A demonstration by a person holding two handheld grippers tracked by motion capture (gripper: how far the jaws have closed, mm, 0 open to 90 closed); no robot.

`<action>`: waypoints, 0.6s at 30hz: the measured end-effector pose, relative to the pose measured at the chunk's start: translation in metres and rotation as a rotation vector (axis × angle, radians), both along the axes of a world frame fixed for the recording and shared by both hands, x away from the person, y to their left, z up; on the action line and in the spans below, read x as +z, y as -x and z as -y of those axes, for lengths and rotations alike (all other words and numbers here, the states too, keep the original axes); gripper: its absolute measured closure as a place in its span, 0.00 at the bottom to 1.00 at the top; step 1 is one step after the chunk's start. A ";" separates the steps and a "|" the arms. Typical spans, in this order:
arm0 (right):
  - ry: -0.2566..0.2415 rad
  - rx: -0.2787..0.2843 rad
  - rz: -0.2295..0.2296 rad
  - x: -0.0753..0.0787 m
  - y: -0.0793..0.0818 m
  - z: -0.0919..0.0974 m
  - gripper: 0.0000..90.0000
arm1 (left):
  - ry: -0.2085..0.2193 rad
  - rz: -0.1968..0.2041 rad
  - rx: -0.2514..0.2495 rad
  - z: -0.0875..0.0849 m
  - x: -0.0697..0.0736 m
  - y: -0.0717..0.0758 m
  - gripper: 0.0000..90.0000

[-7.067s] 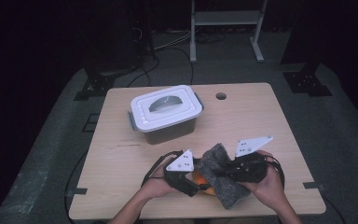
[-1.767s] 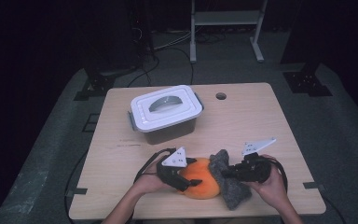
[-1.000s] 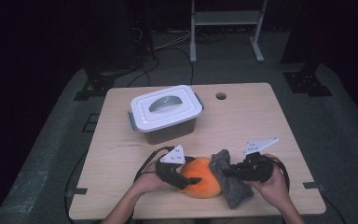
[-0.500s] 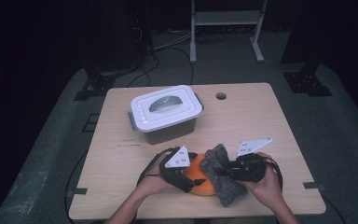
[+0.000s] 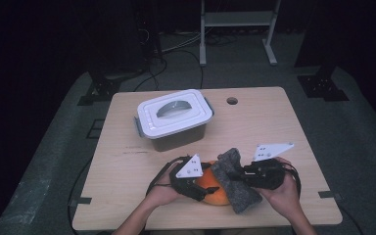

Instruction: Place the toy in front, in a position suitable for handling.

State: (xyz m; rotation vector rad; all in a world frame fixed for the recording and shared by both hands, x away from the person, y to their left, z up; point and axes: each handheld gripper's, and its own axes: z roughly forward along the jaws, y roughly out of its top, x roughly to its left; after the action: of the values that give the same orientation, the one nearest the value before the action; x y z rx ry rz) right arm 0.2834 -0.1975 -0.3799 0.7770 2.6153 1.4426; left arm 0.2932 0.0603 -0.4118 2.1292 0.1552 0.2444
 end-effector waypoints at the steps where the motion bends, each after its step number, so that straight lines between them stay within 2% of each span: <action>1: 0.018 0.005 -0.008 -0.005 -0.001 -0.003 0.86 | 0.003 -0.001 -0.002 0.000 0.000 0.000 0.26; 4: 0.013 0.024 -0.050 -0.013 -0.004 -0.001 0.85 | 0.000 -0.017 -0.006 -0.004 -0.001 -0.003 0.18; 6: 0.012 0.022 -0.061 -0.015 -0.005 0.003 0.85 | -0.005 -0.036 0.007 -0.006 -0.002 -0.007 0.12; 7: 0.010 0.019 -0.064 -0.015 -0.005 0.005 0.85 | 0.003 -0.059 0.010 -0.008 -0.002 -0.009 0.12; 9: 0.014 0.010 -0.072 -0.017 -0.006 0.010 0.85 | 0.006 -0.079 0.007 -0.009 -0.004 -0.010 0.15; 12: 0.038 -0.011 -0.083 -0.018 -0.007 0.017 0.85 | 0.008 -0.058 0.001 -0.010 -0.004 -0.008 0.28; 15: 0.020 -0.037 -0.031 -0.008 -0.003 0.018 0.85 | 0.013 -0.036 -0.005 -0.006 0.000 -0.004 0.32; 17: -0.006 -0.026 -0.003 0.002 0.001 0.013 0.85 | 0.014 -0.020 -0.016 -0.002 0.002 0.000 0.32; 18: -0.003 -0.016 0.012 0.005 0.002 0.009 0.85 | 0.015 -0.013 -0.023 0.001 0.003 0.002 0.32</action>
State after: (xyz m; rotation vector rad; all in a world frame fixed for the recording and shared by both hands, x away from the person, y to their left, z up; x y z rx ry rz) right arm 0.2816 -0.2064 -0.3746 0.7845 2.5928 1.4427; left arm 0.2916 0.0597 -0.4084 2.1166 0.1399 0.2159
